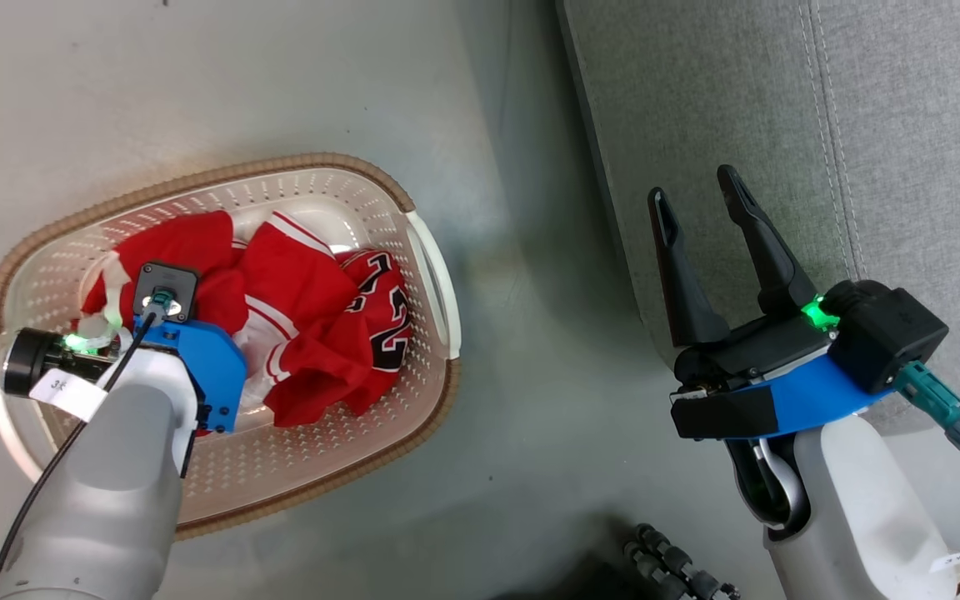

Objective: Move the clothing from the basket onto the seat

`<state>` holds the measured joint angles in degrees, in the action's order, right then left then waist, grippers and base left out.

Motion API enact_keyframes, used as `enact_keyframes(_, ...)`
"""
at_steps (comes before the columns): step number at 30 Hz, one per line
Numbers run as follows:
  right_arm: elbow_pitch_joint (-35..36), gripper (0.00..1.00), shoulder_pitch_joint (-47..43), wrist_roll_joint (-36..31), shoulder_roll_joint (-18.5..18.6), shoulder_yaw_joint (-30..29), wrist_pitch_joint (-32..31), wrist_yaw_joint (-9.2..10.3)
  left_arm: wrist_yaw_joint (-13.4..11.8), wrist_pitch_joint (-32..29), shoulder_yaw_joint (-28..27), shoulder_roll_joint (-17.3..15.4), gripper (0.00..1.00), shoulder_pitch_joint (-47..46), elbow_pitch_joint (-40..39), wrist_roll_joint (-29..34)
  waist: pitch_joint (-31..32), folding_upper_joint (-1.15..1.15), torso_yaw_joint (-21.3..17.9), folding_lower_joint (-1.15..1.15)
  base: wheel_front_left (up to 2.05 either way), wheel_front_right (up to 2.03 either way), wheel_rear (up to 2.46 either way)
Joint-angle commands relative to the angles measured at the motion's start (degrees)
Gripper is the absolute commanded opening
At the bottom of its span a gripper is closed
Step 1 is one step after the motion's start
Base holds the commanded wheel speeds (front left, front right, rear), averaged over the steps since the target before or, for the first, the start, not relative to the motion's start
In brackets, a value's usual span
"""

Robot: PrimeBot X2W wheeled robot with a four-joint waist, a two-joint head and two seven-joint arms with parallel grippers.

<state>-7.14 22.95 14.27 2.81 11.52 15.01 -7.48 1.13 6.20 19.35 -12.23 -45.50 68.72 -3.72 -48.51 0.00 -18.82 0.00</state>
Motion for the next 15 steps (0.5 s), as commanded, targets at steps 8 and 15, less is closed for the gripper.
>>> enact_keyframes(8, -1.69, 1.0, -0.51, -2.52, 0.16, -1.25, 0.24, -0.03, 1.79, 3.46, -0.51, 3.19, 0.0, 1.88, 1.75, -2.69, 7.66, 0.0, 3.87, 0.0, 0.0, 0.0, 0.0)
enact_keyframes(15, -4.7, 1.0, -3.2, -4.84, 0.17, -1.82, 0.23, -0.03, 3.94, 6.09, 1.16, 6.22, 0.0, 4.91, 2.73, -3.48, 17.51, 0.0, 7.77, 0.0, 0.0, 0.0, 0.0)
